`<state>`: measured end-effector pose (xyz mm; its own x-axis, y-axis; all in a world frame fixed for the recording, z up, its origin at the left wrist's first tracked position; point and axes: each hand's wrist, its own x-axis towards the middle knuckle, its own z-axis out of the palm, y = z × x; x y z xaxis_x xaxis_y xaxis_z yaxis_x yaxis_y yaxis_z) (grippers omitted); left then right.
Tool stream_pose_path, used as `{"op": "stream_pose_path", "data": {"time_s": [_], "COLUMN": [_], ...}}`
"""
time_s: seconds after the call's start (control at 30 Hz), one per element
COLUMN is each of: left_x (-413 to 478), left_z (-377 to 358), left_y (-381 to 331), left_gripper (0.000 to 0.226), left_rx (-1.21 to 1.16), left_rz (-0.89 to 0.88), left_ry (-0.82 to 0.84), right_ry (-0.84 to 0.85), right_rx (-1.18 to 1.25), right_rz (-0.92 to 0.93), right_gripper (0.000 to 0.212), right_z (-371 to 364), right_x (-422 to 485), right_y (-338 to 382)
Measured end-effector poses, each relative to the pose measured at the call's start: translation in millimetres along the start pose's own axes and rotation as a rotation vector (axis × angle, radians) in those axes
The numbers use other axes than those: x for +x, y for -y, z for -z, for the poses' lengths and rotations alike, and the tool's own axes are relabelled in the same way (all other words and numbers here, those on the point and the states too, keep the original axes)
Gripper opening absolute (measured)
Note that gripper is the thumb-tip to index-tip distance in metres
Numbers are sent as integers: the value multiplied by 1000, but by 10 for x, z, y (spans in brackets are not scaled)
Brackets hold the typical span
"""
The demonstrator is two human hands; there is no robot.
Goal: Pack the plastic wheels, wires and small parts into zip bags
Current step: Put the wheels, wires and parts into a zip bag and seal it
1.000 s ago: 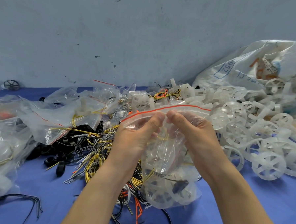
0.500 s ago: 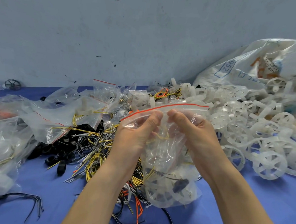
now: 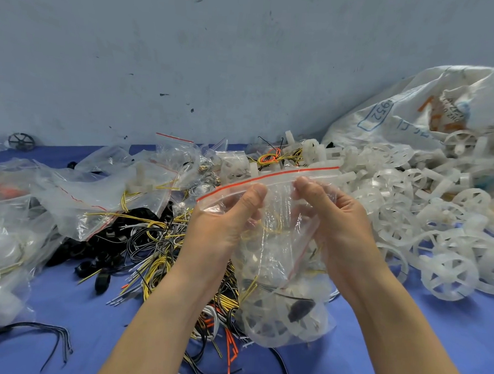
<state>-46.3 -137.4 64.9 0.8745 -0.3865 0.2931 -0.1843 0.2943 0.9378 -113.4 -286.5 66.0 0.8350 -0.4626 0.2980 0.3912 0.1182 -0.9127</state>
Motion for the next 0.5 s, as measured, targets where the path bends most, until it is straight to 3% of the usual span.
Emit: {"op": "stream_pose_path", "data": {"time_s": [0.3, 0.5], "left_x": [3, -22], "left_z": [126, 353], "left_y": [-65, -203], "left_gripper": [24, 18], "left_rx": [17, 88], "left_rz": [18, -52], "left_ry": [29, -61], "right_ry": [-70, -117], "right_rx": [-13, -54], "right_rz": [2, 27], "right_gripper": [22, 24], "right_z": [-8, -40], "right_x": [-8, -30], "right_y": [39, 77]}}
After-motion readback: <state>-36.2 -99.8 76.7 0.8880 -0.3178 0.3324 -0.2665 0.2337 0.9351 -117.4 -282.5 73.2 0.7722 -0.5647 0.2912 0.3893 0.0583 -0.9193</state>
